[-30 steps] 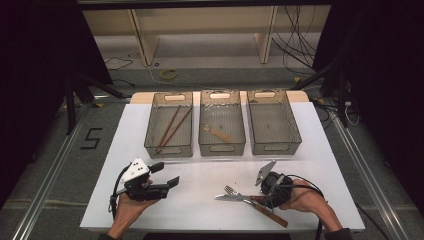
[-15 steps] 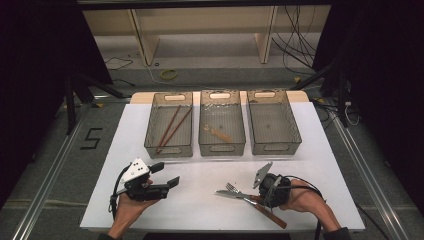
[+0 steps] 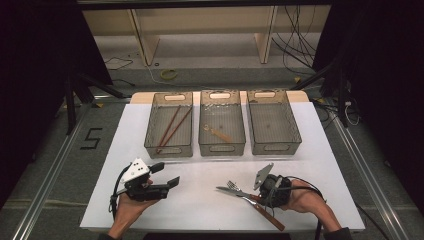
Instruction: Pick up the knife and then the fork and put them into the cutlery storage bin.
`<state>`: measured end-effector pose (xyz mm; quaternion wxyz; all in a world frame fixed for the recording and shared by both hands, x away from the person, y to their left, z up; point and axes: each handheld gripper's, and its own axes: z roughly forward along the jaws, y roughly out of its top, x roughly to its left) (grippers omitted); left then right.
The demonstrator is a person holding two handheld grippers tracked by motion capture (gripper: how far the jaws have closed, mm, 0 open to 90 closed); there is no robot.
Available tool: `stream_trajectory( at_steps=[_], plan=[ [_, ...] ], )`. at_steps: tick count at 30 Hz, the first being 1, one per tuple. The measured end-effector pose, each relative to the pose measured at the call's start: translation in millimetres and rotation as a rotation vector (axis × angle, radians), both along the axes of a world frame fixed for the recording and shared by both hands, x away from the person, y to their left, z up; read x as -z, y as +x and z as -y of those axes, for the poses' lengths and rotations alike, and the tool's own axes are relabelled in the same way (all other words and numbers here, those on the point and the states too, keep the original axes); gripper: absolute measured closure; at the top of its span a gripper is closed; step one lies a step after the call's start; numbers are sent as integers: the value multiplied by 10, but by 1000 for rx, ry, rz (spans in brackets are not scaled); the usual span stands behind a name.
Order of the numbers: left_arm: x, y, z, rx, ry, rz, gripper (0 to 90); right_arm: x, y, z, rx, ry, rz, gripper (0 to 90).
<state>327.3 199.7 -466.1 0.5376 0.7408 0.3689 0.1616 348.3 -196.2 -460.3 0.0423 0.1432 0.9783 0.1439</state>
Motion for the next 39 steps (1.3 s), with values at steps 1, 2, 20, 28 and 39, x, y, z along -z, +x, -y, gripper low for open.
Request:
stream_trajectory(
  at_steps=[1, 2, 20, 28, 39],
  plan=[
    [-1, 1, -2, 0, 0, 0, 204, -7, 8, 7, 4, 5, 3, 772],
    [-1, 1, -3, 0, -1, 1, 204, -13, 11, 12, 11, 14, 10, 772],
    [1, 2, -5, -2, -1, 1, 204, -70, 69, 80, 94, 105, -17, 774],
    [1, 2, -5, -3, -1, 0, 204, -70, 91, 95, 112, 120, -26, 773],
    [2, 3, -3, -3, 1, -1, 204, -188, 115, 148, 161, 203, -29, 773]
  ],
)
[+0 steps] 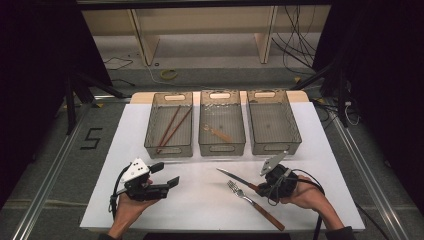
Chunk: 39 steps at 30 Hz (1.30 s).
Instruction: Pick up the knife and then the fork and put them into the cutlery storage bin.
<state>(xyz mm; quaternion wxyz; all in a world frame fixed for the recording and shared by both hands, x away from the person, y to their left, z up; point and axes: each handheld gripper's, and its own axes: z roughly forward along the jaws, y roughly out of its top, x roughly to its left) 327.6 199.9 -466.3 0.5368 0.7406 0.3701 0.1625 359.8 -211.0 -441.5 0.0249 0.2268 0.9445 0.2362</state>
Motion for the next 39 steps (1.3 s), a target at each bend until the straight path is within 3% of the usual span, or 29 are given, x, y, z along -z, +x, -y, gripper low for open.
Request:
stream_trajectory(
  at_steps=[8, 18, 24, 39],
  plan=[
    [-4, 2, -16, -5, -8, 1, 203, -159, 123, 103, 71, 77, 31, 773],
    [-6, 4, -35, -12, -15, 5, 203, -316, 276, 204, 129, 141, 73, 773],
    [-5, 5, -44, -17, -19, 7, 203, -448, 425, 264, 193, 180, 97, 773],
    [-2, 9, -73, -26, -28, 7, 203, -676, 826, 322, 301, 222, 132, 773]
  ],
)
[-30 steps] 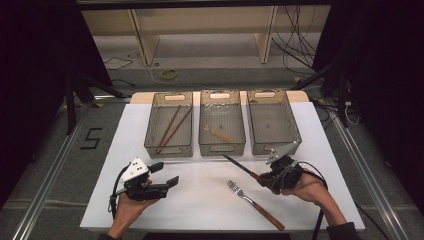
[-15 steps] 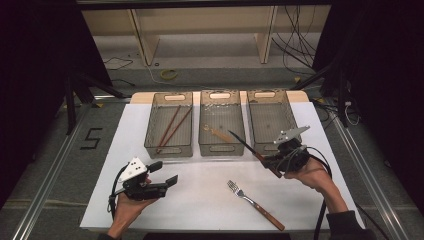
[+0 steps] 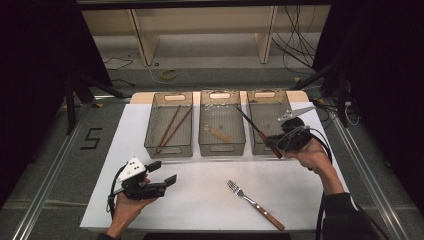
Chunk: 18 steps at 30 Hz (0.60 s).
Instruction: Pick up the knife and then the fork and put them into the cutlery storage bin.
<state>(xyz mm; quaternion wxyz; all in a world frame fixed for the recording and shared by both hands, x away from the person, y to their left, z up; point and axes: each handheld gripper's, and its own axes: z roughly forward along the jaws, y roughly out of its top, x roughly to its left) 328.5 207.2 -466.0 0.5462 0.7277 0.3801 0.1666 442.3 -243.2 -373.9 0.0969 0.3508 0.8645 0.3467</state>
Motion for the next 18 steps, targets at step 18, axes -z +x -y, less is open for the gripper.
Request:
stream_trajectory(
  at_steps=[18],
  plan=[
    [-1, -1, -32, -6, 1, 7, 201, -85, 444, 81, 142, 12, -12, 773]
  ],
)
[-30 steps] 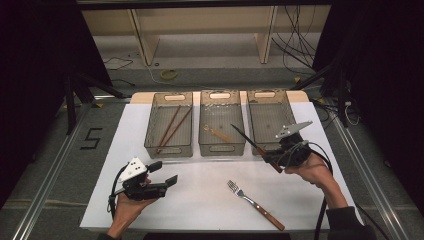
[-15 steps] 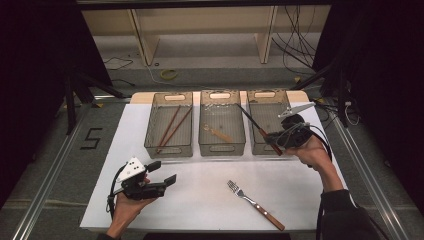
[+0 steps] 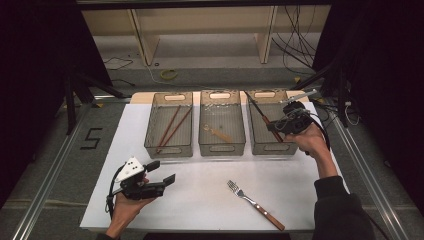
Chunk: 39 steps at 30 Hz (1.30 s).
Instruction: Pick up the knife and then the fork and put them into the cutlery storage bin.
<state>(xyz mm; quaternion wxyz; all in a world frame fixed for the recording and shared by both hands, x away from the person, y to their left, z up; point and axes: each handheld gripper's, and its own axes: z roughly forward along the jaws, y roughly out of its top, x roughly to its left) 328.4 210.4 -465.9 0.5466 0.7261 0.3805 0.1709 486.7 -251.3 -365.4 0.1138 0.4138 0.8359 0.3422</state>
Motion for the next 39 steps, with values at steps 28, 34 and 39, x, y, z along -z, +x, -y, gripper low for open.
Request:
stream_trajectory(
  at_steps=[28, 34, 39],
  plan=[
    [-5, -6, -38, -10, -7, 20, 178, 286, 313, 7, 194, -60, -95, 771],
    [-6, -8, -36, -11, -8, 20, 178, 321, 325, 2, 210, -78, -104, 769],
    [-5, -8, -34, -9, -8, 18, 179, 374, 344, 5, 220, -81, -131, 759]
  ],
)
